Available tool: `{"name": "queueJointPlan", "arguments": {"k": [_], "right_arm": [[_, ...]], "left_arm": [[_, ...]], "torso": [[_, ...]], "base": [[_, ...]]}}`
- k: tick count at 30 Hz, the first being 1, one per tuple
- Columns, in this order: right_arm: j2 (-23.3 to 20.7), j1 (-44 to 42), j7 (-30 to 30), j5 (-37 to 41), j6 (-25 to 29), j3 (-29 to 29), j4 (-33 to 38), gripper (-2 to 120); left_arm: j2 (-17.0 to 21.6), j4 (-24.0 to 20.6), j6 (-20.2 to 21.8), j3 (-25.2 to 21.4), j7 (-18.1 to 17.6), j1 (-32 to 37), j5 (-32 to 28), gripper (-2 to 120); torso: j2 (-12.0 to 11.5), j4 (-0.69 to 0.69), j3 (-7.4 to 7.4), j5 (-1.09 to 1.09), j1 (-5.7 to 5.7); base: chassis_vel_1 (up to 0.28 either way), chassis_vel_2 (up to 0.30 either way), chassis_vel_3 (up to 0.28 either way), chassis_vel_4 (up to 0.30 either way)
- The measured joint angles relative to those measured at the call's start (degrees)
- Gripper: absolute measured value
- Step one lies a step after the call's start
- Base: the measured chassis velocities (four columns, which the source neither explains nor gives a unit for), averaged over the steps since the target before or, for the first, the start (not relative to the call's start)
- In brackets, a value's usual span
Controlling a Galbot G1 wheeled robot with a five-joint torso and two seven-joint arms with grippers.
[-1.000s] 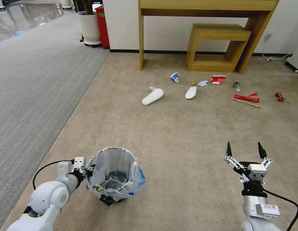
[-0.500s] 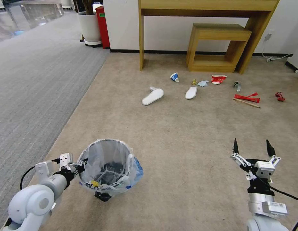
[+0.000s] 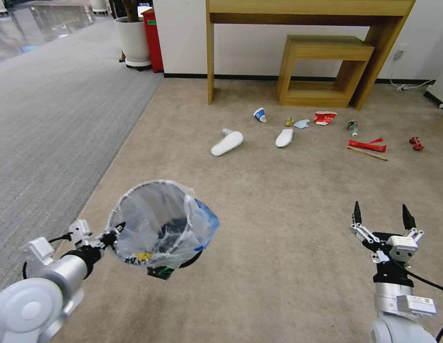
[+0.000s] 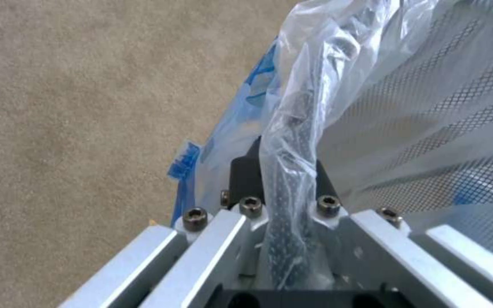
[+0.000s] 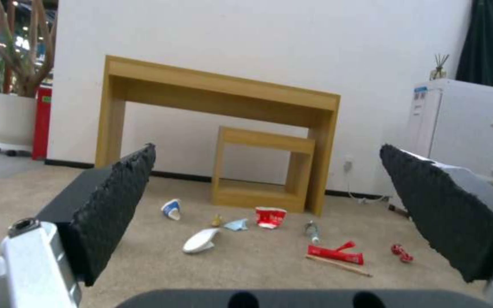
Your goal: Pick up the trash bin and place the garbage on the floor into it.
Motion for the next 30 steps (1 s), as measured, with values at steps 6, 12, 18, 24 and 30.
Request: {"name": "queueJointPlan", "arguments": {"k": [6, 12, 18, 24, 30], "right_arm": [[0.8, 0.1, 0.2, 0.2, 0.2, 0.0, -1.1, 100], [0.8, 0.0, 0.2, 0.2, -0.1, 0.5, -0.3, 100], [0.8, -0.1, 0.2, 0.2, -0.2, 0.8, -0.1, 100], [0.9, -0.1, 0.2, 0.2, -0.2, 0.8, 0.1, 100], [1.1, 0.1, 0.0, 0.2, -0.1, 0.4, 0.3, 100]], "left_arm": [[0.6, -0.3, 0.0, -0.1, -0.2, 0.2, -0.3, 1], [1.8, 0.6, 0.0, 0.8, -0.2, -0.9, -0.4, 1], [1.9, 0.5, 0.0, 0.6, -0.2, -1.0, -0.9, 1], [1.3, 0.2, 0.0, 0.8, -0.2, -0.8, -0.8, 1], [0.3, -0.8, 0.0, 1.0, -0.2, -0.3, -0.1, 1]], "torso": [[0.0, 0.0, 0.0, 0.0, 0.0], [0.0, 0.0, 0.0, 0.0, 0.0], [0.0, 0.0, 0.0, 0.0, 0.0], [0.0, 0.0, 0.0, 0.0, 0.0], [0.0, 0.01, 0.0, 0.0, 0.0]], "base": [[0.0, 0.0, 0.0, 0.0], [0.0, 0.0, 0.0, 0.0], [0.0, 0.0, 0.0, 0.0], [0.0, 0.0, 0.0, 0.0], [-0.011, 0.007, 0.004, -0.007]]}}
